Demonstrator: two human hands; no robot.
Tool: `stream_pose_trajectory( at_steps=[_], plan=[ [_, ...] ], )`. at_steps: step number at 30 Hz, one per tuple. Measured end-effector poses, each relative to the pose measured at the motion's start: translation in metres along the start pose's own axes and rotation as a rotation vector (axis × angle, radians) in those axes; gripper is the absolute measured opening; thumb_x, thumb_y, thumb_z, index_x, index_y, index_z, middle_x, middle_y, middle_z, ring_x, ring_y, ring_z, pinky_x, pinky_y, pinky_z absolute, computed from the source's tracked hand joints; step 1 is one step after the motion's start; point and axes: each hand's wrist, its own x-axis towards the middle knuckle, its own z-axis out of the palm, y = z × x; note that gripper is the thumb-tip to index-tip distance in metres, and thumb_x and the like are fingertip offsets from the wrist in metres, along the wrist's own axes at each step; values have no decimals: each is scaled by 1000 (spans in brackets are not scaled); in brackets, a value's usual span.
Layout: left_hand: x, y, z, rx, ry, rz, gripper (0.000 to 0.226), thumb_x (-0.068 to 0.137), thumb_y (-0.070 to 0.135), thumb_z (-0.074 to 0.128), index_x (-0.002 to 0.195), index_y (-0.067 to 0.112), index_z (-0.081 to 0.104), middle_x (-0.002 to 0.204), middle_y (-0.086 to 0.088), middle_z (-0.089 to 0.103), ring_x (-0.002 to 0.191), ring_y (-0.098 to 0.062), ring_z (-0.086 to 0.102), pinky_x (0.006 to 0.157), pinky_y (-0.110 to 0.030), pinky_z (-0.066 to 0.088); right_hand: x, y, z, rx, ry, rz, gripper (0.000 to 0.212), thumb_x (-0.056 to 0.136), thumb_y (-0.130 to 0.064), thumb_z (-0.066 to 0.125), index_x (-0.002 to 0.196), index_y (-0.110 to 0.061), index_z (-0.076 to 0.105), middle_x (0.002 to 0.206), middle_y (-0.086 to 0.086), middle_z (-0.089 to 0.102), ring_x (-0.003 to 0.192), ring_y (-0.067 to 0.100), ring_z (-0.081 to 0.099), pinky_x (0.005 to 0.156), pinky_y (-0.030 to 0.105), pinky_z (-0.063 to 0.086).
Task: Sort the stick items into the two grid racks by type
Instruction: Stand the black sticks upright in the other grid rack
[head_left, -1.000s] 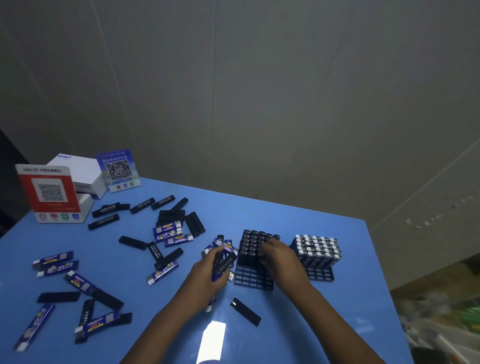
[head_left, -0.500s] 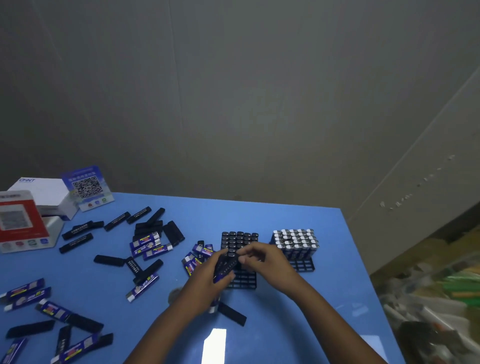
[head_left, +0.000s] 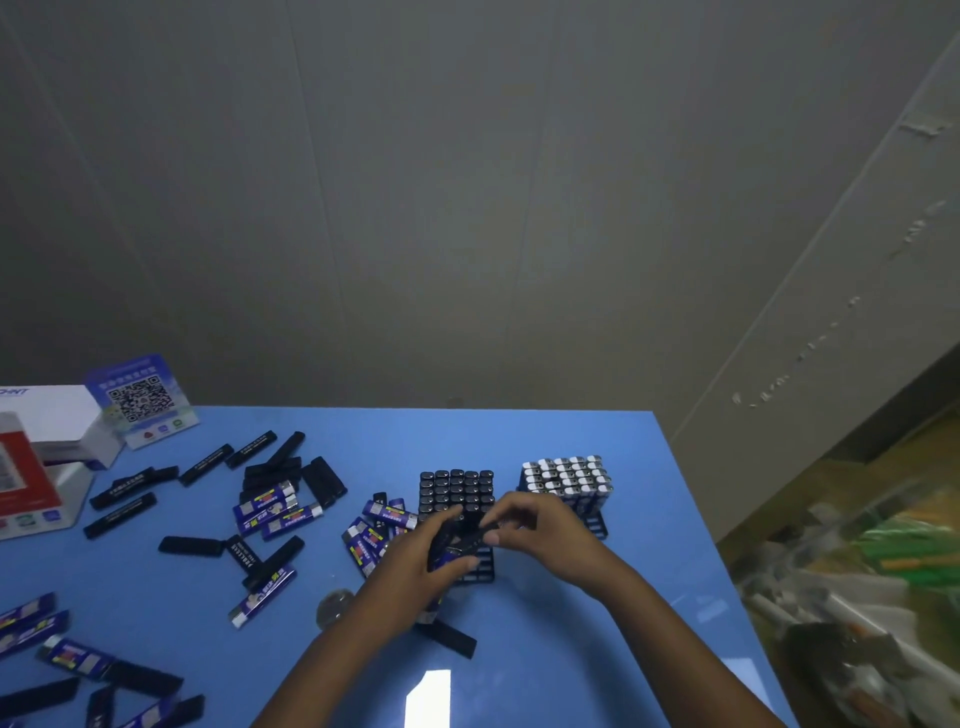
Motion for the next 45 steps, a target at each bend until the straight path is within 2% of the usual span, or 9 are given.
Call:
stream_pose_trajectory(
  at_steps=[2, 5, 12, 15, 20, 24, 30, 37, 45],
  plan=[
    [-1, 1, -2, -2, 3, -2, 61, 84, 36, 74, 139, 35, 46, 120, 17, 62, 110, 4, 58, 100, -21, 46, 1, -1, -4, 51, 1, 31, 10, 85, -6, 77, 93, -10, 75, 84, 16, 68, 81, 16, 63, 84, 34, 58],
    [-3, -1, -4, -17, 10, -16, 59, 85, 33, 74, 137, 34, 46, 118, 18, 61, 107, 4, 58, 95, -14, 46, 0, -2, -9, 97, -10, 67, 10, 84, -2, 77, 93, -4, 74, 80, 7, 69, 79, 11, 66, 75, 21, 54],
    [-11, -11, -11, -50, 50, -96, 60, 84, 31, 75, 137, 34, 48, 115, 15, 66, 102, 8, 59, 91, -9, 43, 3, 3, -8, 163, -22, 93, 13, 83, -1, 77, 92, 2, 68, 92, 19, 72, 88, 18, 70, 82, 24, 54],
    [-14, -18, -14, -72, 66, -136, 60, 84, 30, 76, 138, 30, 50, 109, 8, 71, 104, -1, 63, 100, -25, 47, 2, 2, -7, 178, -20, 120, 14, 85, -1, 75, 93, 1, 64, 84, 12, 70, 78, 14, 67, 70, 18, 51],
    [-13, -25, -19, -55, 65, -159, 63, 73, 58, 70, 132, 49, 49, 107, 12, 71, 107, -3, 62, 103, -34, 46, 4, -1, -4, 230, -17, 128, 21, 89, 4, 66, 107, -5, 61, 95, 15, 63, 79, 21, 70, 67, 19, 52],
    [-11, -22, -21, -48, 64, -156, 57, 84, 35, 74, 136, 38, 51, 111, 9, 70, 109, -2, 62, 105, -33, 45, 7, 6, -3, 217, -66, 67, 52, 88, 5, 63, 127, -29, 61, 106, 23, 57, 89, 32, 70, 91, 42, 57],
    [-9, -15, -21, -20, 70, -136, 55, 85, 32, 74, 134, 39, 50, 110, 12, 68, 105, 0, 61, 101, -28, 47, 8, 5, -1, 156, -111, 10, 75, 92, 10, 56, 139, -48, 50, 106, 17, 48, 89, 32, 59, 93, 35, 56],
    [-8, -11, -23, -8, 71, -123, 52, 86, 29, 74, 133, 34, 52, 104, 15, 67, 94, 10, 59, 80, -3, 41, 11, 1, 5, -49, -33, -57, 45, 91, 8, 56, 121, -25, 57, 98, 6, 50, 76, 6, 60, 77, 18, 50],
    [-6, -18, -25, -36, 65, -152, 57, 85, 33, 74, 136, 37, 51, 107, 13, 70, 102, 5, 61, 97, -21, 46, 21, 10, 14, -248, 110, -122, 19, 90, -19, 71, 102, -24, 59, 87, -3, 64, 81, 5, 61, 76, 20, 49]
  ],
)
